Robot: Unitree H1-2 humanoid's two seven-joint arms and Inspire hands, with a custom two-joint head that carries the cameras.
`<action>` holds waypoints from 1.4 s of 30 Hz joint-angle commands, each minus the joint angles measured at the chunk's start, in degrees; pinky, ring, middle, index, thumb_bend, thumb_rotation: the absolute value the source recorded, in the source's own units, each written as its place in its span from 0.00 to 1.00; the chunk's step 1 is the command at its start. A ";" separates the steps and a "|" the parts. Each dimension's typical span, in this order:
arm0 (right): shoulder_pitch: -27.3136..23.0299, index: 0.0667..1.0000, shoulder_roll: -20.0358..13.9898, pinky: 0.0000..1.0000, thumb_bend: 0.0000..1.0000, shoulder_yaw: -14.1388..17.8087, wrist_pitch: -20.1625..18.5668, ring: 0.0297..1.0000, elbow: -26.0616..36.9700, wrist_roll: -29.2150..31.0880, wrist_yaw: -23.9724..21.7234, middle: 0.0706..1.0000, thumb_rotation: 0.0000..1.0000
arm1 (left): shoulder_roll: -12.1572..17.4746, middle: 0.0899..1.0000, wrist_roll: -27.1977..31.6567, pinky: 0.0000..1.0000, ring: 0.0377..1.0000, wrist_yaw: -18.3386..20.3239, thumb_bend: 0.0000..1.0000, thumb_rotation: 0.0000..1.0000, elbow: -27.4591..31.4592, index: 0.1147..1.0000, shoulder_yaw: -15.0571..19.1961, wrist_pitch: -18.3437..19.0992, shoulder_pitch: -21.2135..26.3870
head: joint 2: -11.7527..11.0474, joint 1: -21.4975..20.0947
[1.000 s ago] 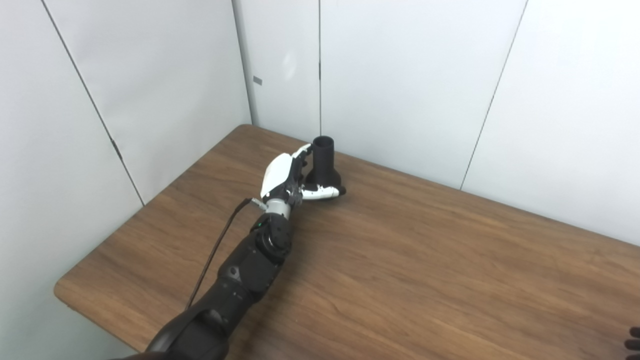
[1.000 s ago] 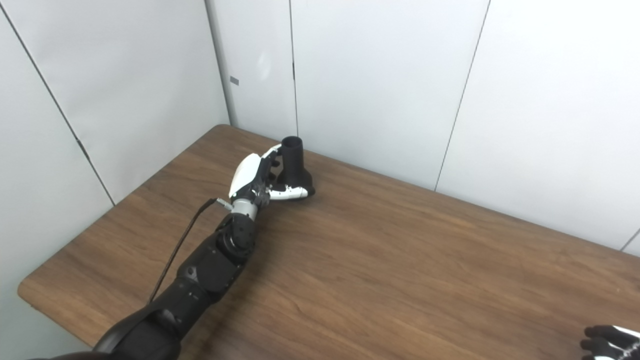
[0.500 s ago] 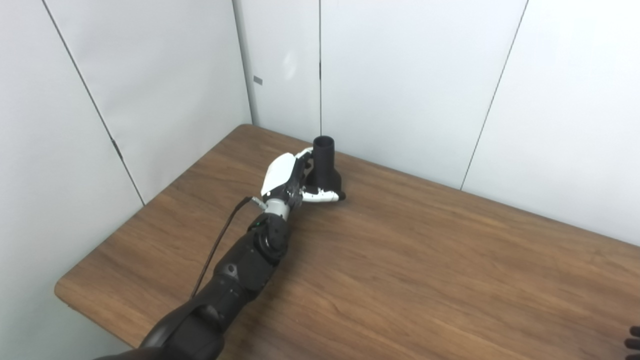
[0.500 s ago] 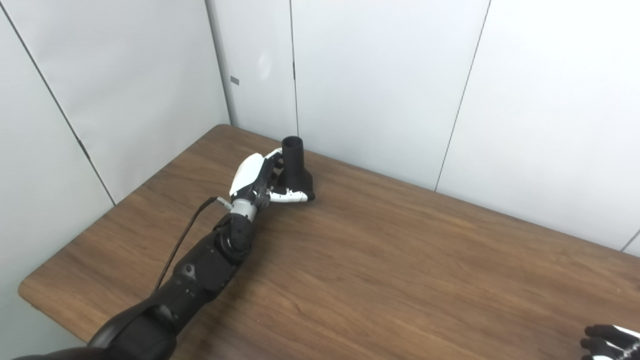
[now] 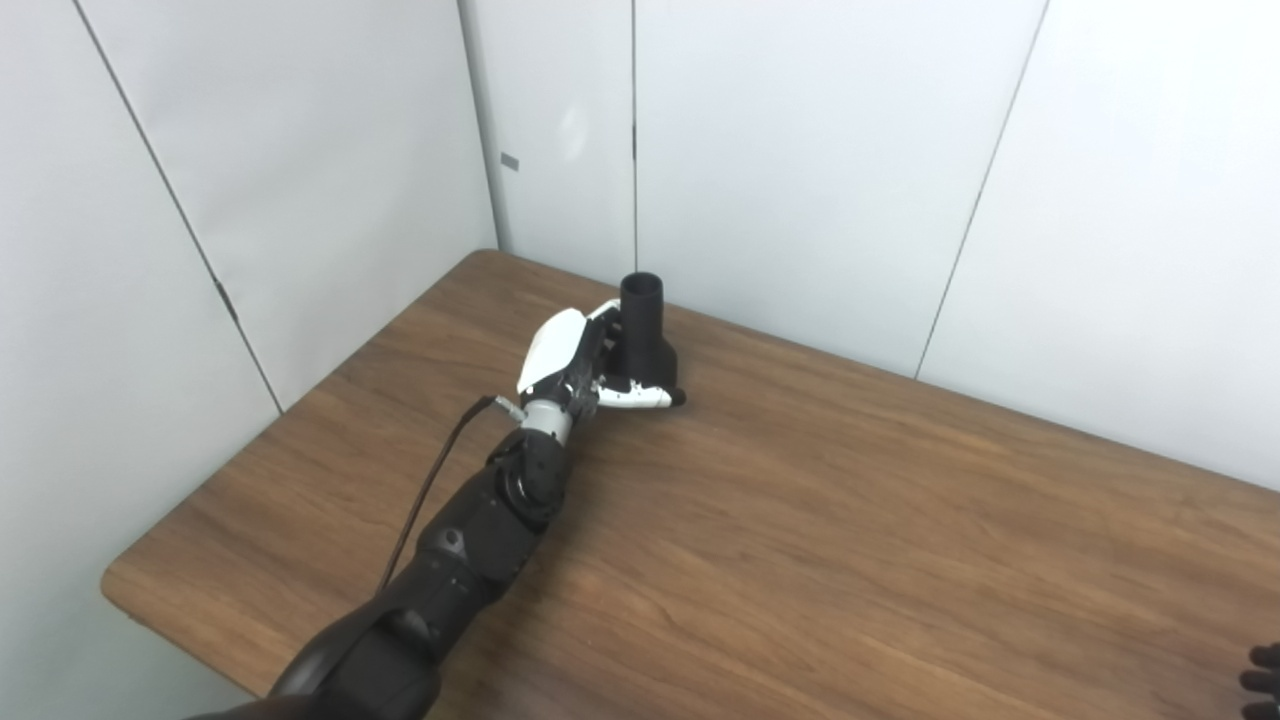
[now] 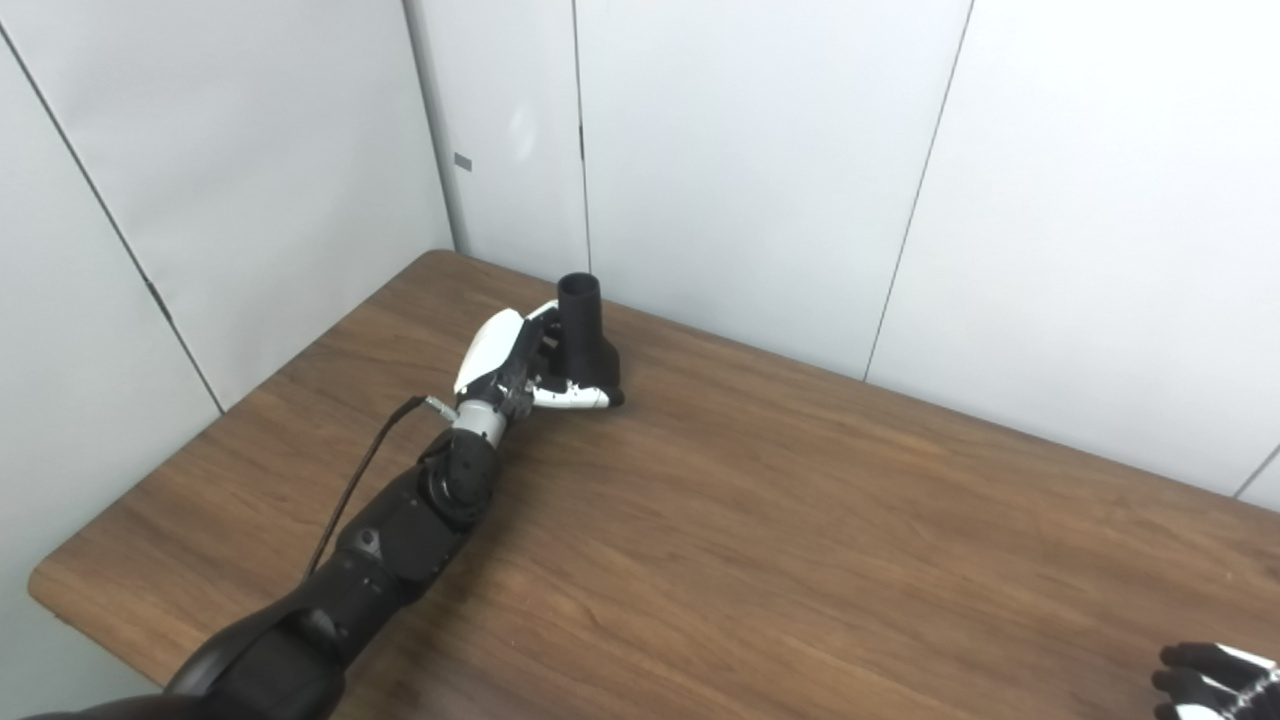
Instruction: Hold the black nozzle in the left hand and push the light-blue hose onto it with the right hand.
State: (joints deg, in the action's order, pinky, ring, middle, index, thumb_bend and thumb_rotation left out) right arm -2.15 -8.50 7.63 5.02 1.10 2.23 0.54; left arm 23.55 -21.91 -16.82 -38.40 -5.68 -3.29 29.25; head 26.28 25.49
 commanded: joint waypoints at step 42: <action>0.11 0.54 0.09 0.49 0.38 0.65 -2.86 0.59 4.79 2.97 -0.09 0.59 0.22 | -1.02 0.67 -2.63 0.65 0.69 10.00 0.98 0.00 -0.06 0.68 -7.60 5.39 -2.99 | 0.68 -0.83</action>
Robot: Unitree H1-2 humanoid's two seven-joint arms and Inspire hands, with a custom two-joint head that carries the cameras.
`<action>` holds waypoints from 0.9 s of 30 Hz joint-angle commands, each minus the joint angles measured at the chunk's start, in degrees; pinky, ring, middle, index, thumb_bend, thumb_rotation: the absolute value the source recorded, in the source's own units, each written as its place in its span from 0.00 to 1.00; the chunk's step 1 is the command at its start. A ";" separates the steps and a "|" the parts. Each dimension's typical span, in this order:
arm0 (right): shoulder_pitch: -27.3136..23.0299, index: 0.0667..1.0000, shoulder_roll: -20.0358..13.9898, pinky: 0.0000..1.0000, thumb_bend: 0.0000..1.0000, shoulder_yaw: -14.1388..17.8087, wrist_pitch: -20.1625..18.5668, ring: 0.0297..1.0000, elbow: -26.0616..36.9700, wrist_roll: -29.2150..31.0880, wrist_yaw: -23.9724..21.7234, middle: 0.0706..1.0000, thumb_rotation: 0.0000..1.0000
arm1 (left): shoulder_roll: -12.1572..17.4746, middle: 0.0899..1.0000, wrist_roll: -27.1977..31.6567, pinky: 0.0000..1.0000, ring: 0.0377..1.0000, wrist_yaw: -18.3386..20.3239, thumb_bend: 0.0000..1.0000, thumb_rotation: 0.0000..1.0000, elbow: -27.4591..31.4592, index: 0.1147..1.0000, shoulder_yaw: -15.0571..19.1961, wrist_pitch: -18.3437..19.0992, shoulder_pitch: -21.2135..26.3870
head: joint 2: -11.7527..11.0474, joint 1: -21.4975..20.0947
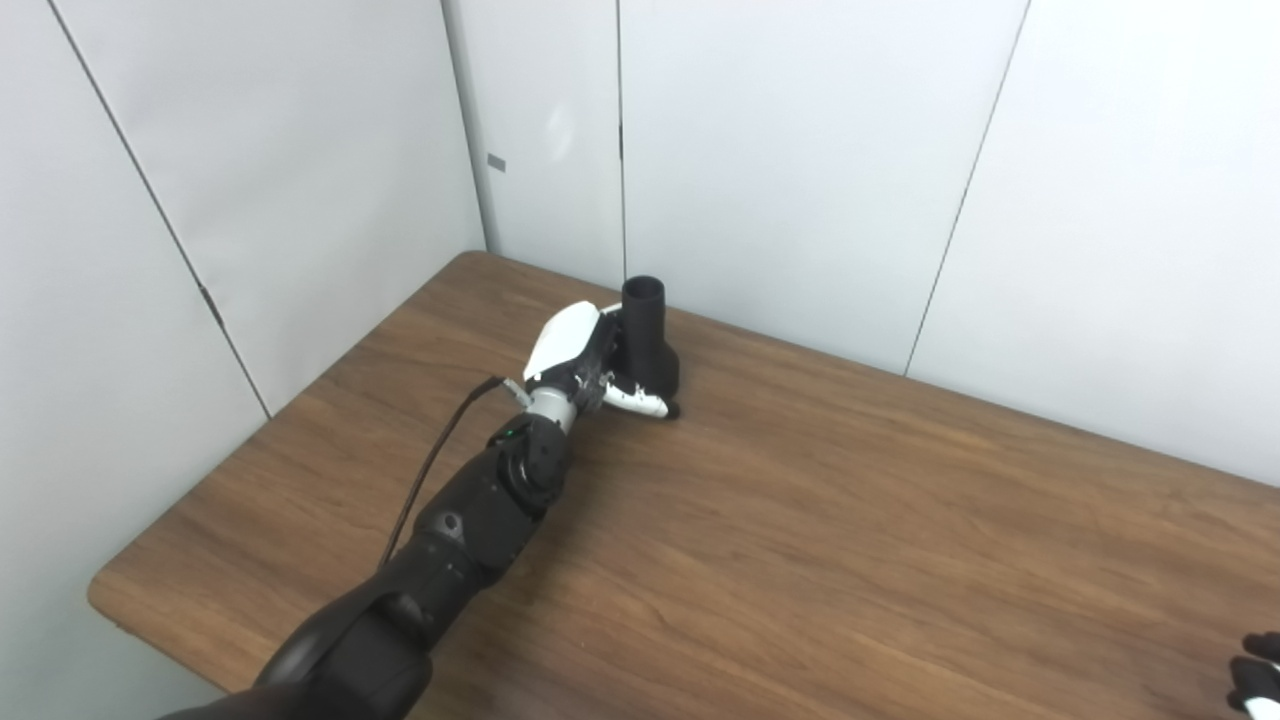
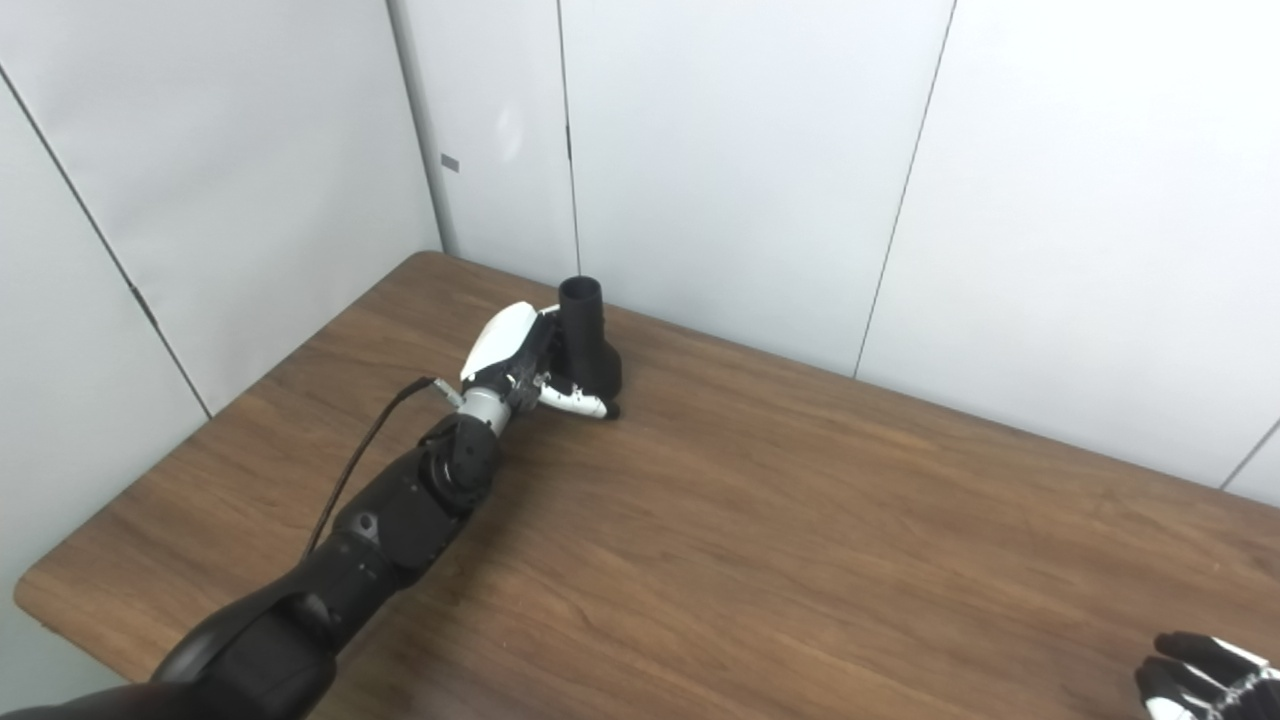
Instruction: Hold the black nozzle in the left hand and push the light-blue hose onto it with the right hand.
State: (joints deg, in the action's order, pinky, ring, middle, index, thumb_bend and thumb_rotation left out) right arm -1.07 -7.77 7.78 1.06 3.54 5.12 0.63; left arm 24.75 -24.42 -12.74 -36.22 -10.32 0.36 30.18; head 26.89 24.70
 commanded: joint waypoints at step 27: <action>-0.59 0.57 -1.22 0.52 0.35 0.43 0.80 0.62 3.09 0.50 -1.46 0.62 0.17 | -4.25 0.40 -6.06 0.38 0.40 -6.42 0.52 0.00 -10.21 0.44 -7.75 -9.45 -5.69 | 0.84 0.00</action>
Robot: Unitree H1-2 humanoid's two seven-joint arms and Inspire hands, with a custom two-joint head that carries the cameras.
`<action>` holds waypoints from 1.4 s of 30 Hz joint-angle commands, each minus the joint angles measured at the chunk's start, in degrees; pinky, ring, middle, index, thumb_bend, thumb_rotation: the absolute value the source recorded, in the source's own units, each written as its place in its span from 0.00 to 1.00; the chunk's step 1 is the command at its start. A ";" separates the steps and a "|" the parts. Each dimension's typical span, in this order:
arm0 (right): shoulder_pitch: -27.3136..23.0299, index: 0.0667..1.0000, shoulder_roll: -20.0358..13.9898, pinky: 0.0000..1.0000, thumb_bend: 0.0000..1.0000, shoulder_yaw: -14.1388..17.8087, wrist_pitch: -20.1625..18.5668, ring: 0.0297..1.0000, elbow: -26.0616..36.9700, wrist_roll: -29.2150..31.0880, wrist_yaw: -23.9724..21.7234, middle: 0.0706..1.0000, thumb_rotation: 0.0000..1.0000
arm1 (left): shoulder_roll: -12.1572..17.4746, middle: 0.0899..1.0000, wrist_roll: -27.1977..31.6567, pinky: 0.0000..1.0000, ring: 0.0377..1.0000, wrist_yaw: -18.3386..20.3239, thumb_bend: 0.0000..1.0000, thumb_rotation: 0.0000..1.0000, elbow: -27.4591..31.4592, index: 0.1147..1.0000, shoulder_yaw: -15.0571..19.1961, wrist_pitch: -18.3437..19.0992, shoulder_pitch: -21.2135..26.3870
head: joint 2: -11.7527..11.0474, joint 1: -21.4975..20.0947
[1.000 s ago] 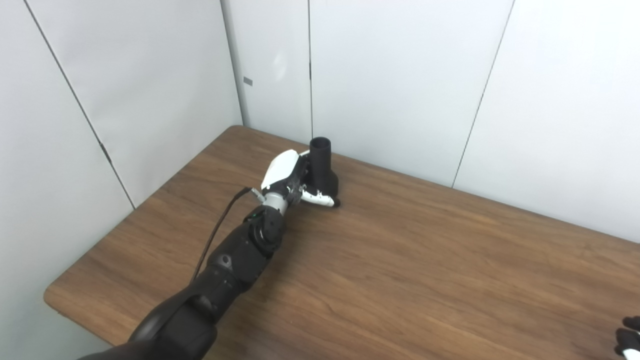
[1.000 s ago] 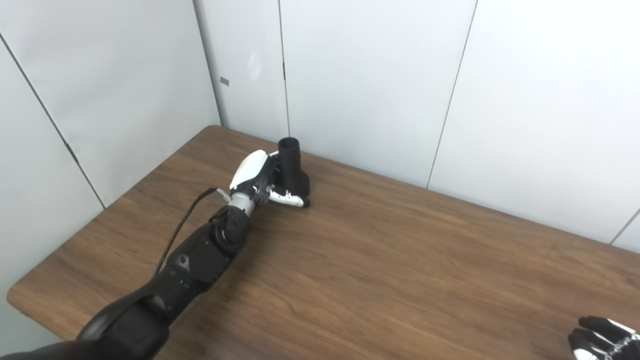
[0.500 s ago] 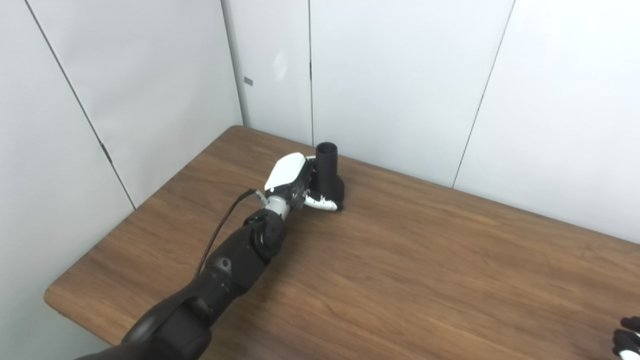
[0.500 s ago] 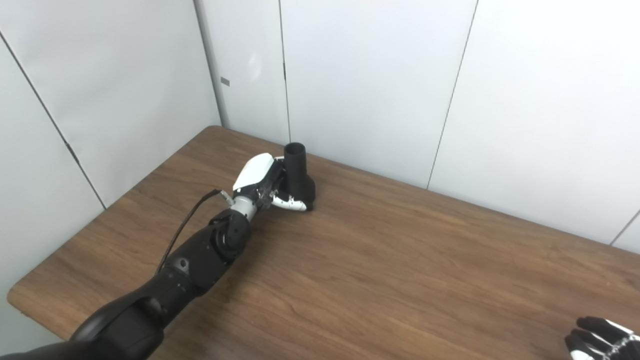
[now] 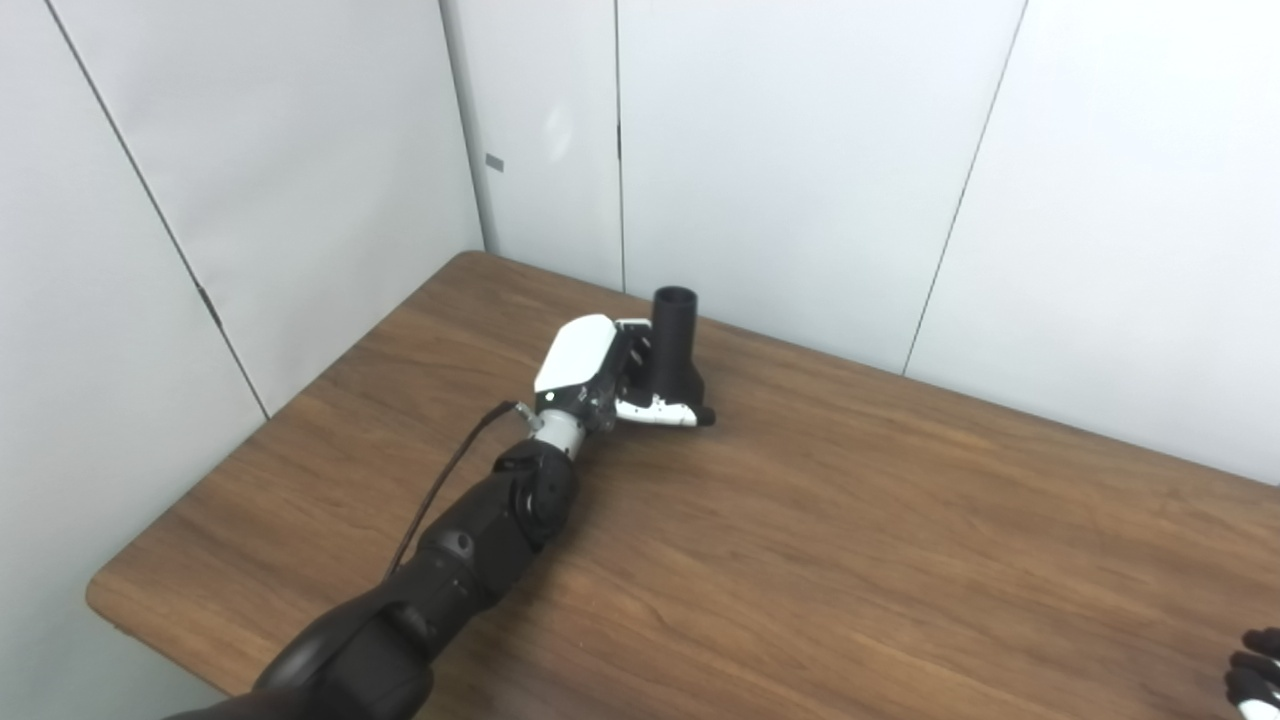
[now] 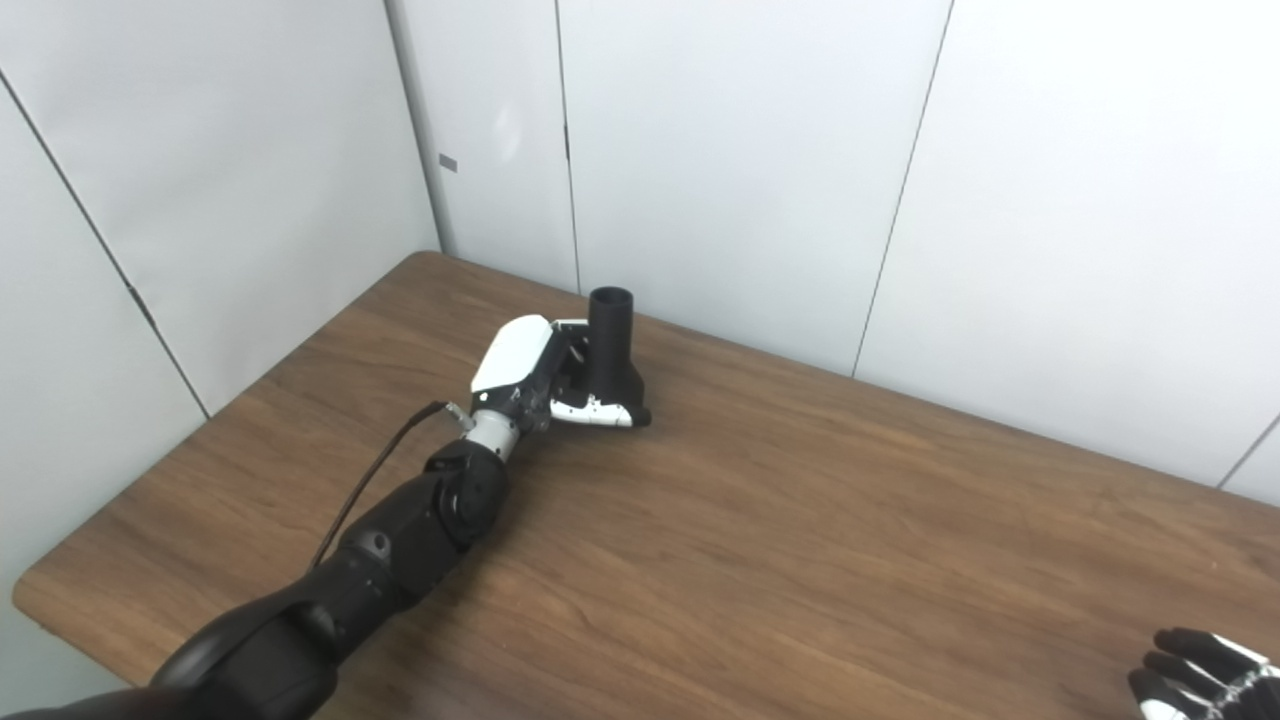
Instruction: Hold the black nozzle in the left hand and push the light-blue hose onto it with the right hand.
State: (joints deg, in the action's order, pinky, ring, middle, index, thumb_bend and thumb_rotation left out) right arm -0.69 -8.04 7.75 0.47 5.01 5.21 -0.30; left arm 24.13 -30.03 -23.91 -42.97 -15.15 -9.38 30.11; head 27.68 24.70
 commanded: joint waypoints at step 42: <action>-1.00 0.60 4.65 0.55 0.27 -0.37 -1.66 0.62 9.66 -10.32 6.58 0.63 0.00 | -1.39 0.42 -0.73 0.26 0.35 12.99 0.50 0.00 5.92 0.45 -10.13 -13.03 -12.00 | 2.63 -23.63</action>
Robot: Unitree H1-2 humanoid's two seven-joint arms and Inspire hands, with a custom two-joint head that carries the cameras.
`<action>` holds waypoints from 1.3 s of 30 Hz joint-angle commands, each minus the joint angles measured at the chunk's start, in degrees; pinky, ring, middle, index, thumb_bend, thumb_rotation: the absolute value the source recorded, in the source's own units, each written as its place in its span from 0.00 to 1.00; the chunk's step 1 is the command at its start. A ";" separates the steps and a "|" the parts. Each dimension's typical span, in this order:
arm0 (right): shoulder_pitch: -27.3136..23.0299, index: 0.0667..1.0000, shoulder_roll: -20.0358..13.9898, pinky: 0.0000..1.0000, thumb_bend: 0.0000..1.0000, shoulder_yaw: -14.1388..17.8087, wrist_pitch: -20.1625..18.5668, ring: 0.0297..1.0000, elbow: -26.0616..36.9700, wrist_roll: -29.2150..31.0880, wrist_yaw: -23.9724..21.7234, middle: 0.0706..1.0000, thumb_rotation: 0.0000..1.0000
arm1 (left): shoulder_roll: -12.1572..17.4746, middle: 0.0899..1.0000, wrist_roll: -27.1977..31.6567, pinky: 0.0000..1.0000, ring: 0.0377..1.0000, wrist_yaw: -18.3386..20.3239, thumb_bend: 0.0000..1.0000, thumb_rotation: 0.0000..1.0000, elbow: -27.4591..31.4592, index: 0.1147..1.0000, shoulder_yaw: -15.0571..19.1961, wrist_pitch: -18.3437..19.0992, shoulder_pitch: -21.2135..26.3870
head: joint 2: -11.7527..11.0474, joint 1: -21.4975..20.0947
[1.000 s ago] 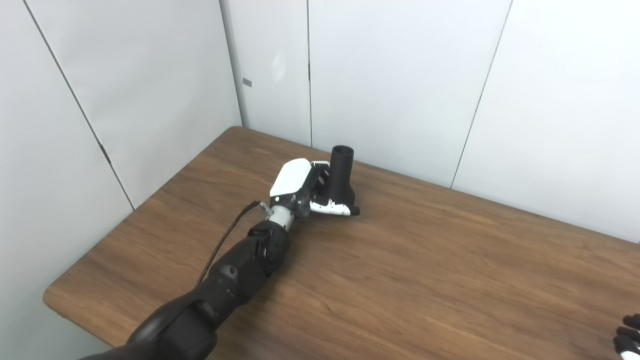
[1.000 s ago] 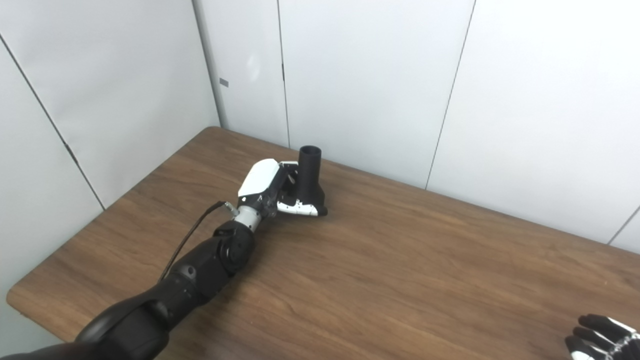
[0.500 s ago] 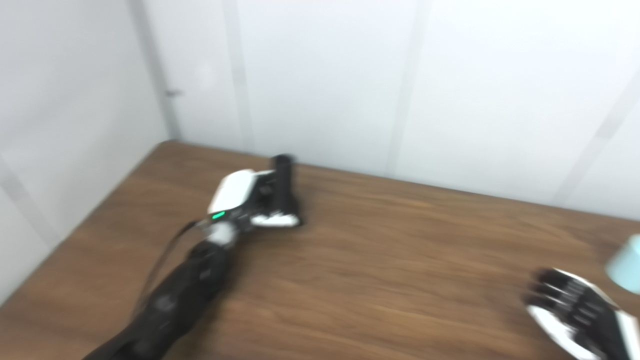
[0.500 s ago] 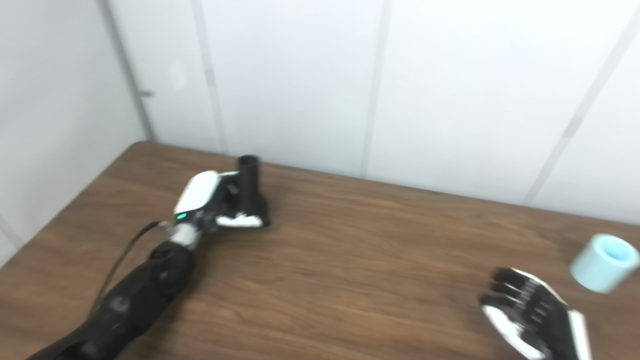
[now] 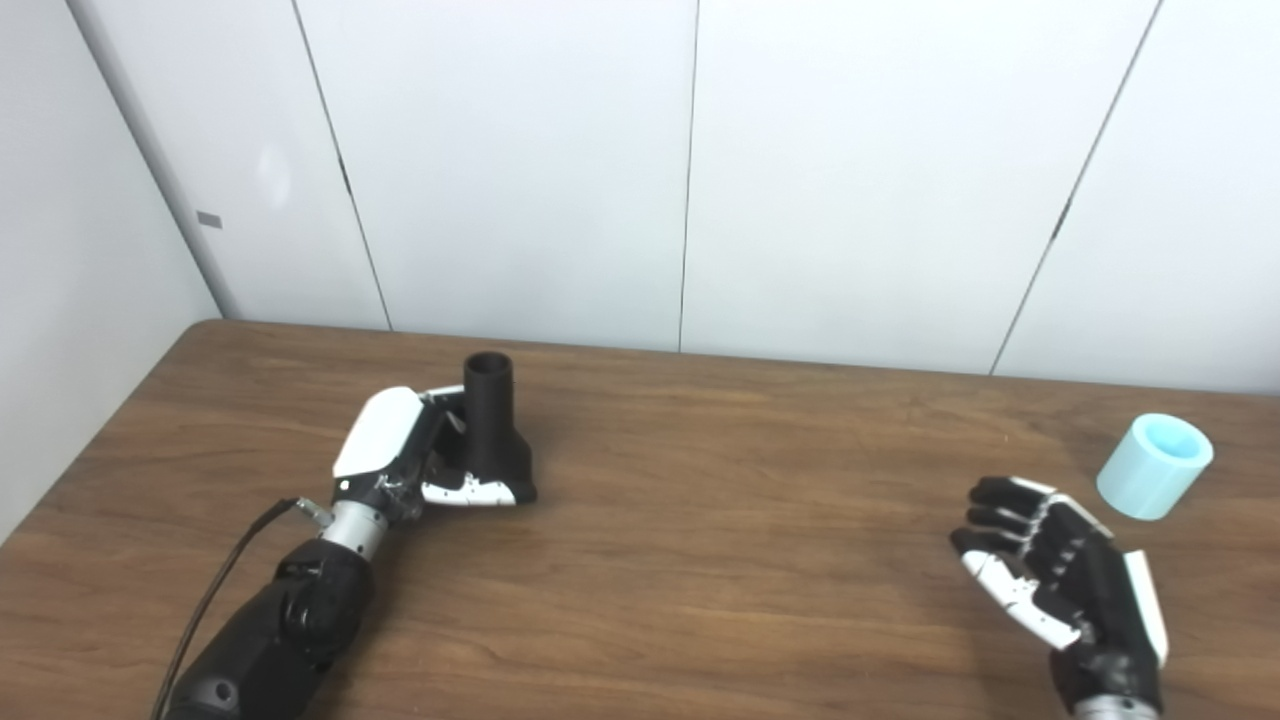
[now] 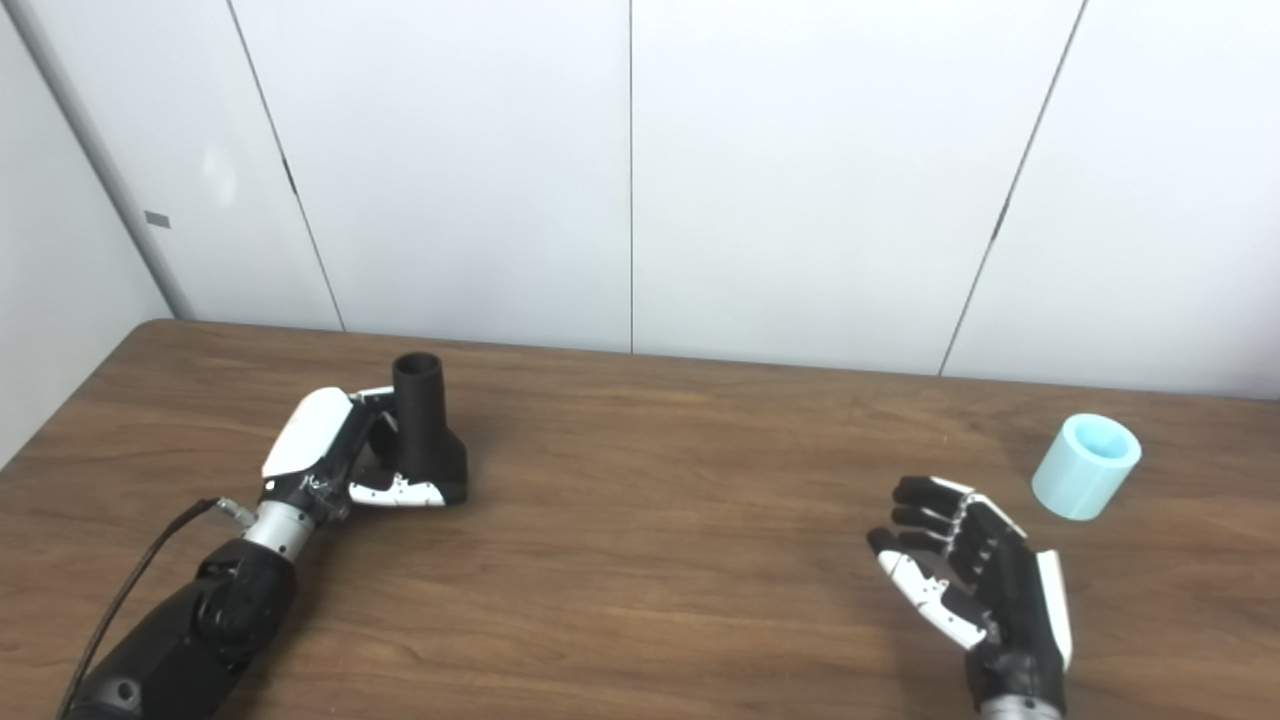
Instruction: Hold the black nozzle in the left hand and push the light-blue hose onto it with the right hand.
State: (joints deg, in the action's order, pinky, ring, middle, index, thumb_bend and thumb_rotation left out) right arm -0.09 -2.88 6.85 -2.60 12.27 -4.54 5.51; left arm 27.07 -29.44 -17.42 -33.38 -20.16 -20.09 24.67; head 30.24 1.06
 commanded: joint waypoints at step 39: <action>-4.93 0.96 -3.70 0.93 0.82 8.61 12.17 0.97 -5.02 -21.96 21.78 0.98 0.46 | -7.96 0.39 -3.66 0.29 0.34 -11.44 0.52 0.00 -2.58 0.46 -37.61 -6.83 1.36 | -0.16 -18.75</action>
State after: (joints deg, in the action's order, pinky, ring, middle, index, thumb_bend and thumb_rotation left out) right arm -3.10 -5.08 14.58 9.41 5.78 -25.89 26.12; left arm 24.18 -32.66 -28.42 -31.82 -52.45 -27.39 34.31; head 30.06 -17.67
